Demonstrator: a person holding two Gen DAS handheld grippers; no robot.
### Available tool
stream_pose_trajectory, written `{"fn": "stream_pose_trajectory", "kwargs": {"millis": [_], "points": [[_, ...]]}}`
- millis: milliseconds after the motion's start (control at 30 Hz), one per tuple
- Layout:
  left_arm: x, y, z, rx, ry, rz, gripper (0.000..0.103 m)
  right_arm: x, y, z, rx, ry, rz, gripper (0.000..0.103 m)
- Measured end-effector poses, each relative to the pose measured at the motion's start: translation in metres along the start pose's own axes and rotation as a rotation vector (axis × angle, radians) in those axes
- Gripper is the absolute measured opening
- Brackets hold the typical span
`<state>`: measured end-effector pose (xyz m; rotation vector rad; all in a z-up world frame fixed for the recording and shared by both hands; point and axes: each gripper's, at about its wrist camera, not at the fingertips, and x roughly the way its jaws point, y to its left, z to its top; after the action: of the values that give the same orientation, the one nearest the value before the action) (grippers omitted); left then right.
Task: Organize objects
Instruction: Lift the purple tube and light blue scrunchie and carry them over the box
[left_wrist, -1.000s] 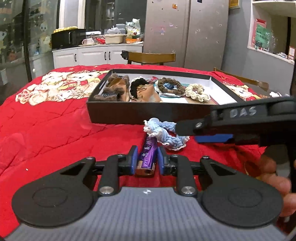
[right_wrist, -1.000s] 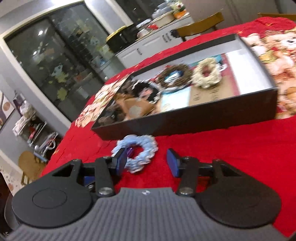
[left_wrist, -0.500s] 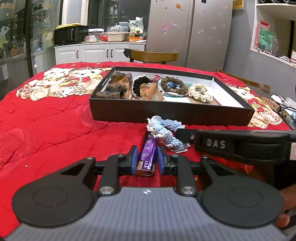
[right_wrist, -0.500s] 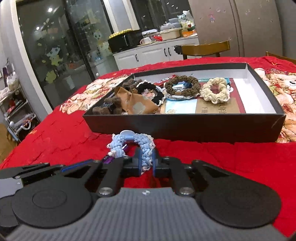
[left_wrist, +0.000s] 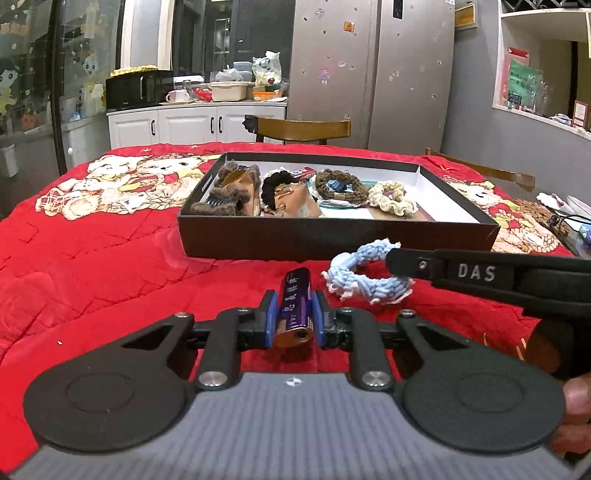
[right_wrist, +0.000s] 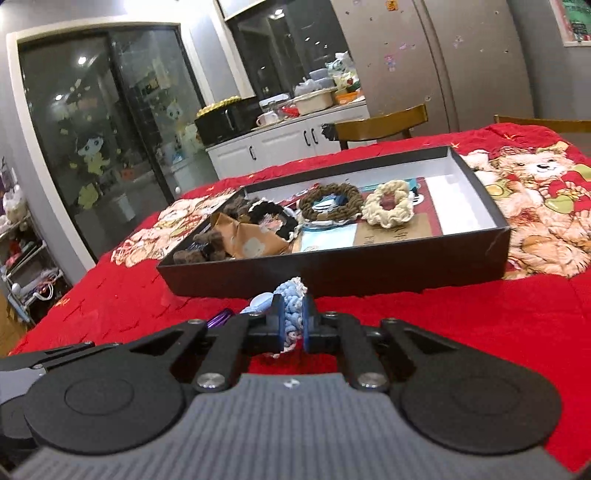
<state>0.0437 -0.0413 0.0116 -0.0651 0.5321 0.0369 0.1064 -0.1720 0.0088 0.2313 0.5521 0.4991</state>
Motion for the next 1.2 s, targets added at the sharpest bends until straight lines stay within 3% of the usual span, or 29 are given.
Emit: {"fn": "stream_pose_trajectory", "kwargs": {"millis": [233, 667, 1200], "points": [[0.004, 0.006, -0.003, -0.049, 0.059, -0.026, 0.023, -0.012, -0.009, -0.001, 0.056, -0.028, 0.01, 0.01], [-0.016, 0.01, -0.011, -0.06, 0.057, -0.041, 0.023, -0.017, -0.011, 0.003, 0.067, -0.058, 0.02, 0.01], [-0.052, 0.008, 0.015, -0.012, -0.046, -0.031, 0.023, -0.043, 0.009, 0.05, 0.036, -0.162, 0.032, 0.01]]}}
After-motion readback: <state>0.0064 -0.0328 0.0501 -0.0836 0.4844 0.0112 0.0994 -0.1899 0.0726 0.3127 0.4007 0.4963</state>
